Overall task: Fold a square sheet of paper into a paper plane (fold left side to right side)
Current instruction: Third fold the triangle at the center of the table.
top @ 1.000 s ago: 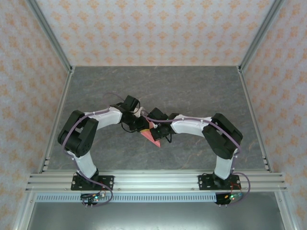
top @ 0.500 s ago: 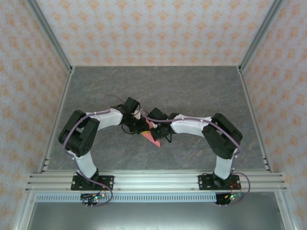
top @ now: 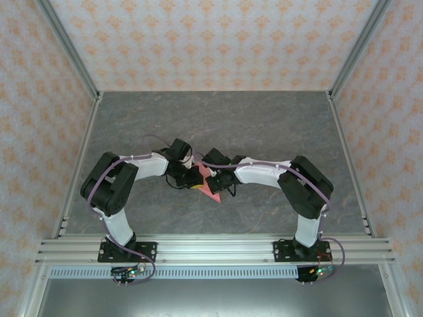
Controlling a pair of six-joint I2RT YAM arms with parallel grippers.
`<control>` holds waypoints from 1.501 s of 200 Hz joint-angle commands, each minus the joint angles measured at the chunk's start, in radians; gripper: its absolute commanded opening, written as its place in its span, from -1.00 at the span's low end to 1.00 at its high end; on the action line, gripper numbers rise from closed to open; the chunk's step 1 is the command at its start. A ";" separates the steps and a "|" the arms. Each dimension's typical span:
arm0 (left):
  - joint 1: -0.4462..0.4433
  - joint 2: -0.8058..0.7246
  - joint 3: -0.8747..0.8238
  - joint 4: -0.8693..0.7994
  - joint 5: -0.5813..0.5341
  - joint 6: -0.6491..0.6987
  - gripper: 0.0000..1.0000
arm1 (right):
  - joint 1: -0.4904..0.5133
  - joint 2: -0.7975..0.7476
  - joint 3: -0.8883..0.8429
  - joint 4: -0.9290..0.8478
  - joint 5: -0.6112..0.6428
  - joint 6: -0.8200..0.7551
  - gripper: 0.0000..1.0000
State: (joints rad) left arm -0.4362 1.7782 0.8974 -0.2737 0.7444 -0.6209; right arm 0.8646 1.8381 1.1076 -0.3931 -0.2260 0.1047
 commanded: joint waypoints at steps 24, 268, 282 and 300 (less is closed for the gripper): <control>-0.003 0.015 -0.065 0.002 -0.059 0.007 -0.79 | 0.006 0.009 0.013 -0.010 -0.076 0.054 -1.00; -0.002 -0.007 -0.048 -0.008 -0.073 0.012 -0.80 | -0.154 -0.093 -0.216 0.246 -0.670 0.304 -0.40; -0.003 -0.008 -0.047 -0.013 -0.073 0.013 -0.80 | -0.154 -0.078 -0.212 0.236 -0.667 0.296 -0.41; -0.003 -0.008 -0.047 -0.010 -0.074 0.013 -0.80 | -0.152 -0.068 -0.207 0.214 -0.654 0.283 -0.41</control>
State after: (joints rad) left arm -0.4339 1.7622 0.8665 -0.2287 0.7441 -0.6209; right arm 0.7074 1.7554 0.8703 -0.1642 -0.8768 0.4076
